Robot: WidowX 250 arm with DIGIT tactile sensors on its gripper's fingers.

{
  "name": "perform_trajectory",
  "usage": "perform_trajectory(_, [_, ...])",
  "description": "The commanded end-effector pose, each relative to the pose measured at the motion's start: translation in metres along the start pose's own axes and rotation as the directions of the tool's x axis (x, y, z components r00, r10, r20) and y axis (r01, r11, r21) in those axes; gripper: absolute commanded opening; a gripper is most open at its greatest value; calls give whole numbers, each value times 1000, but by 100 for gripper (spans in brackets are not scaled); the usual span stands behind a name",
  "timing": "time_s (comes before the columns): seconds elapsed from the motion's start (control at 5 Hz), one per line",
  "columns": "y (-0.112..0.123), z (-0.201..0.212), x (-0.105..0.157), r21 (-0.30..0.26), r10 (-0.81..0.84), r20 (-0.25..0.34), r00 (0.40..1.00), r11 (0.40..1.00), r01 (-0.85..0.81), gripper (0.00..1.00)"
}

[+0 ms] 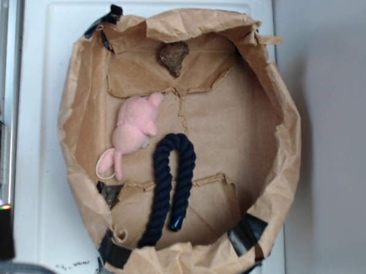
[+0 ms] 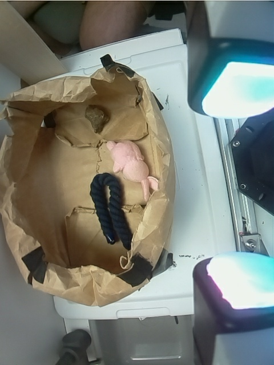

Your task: Grab the pink bunny.

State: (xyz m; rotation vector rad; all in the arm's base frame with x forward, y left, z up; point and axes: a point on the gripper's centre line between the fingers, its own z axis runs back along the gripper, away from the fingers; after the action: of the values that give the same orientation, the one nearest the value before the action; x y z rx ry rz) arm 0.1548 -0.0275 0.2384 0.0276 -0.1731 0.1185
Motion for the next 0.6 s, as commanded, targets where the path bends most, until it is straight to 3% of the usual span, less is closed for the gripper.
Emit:
perform_trajectory(0.0, [0,5,3,-3,6,17,1000,1000,-6,100])
perform_trajectory(0.4, [23,-54,56,112,146,-63,987,984,-139,100])
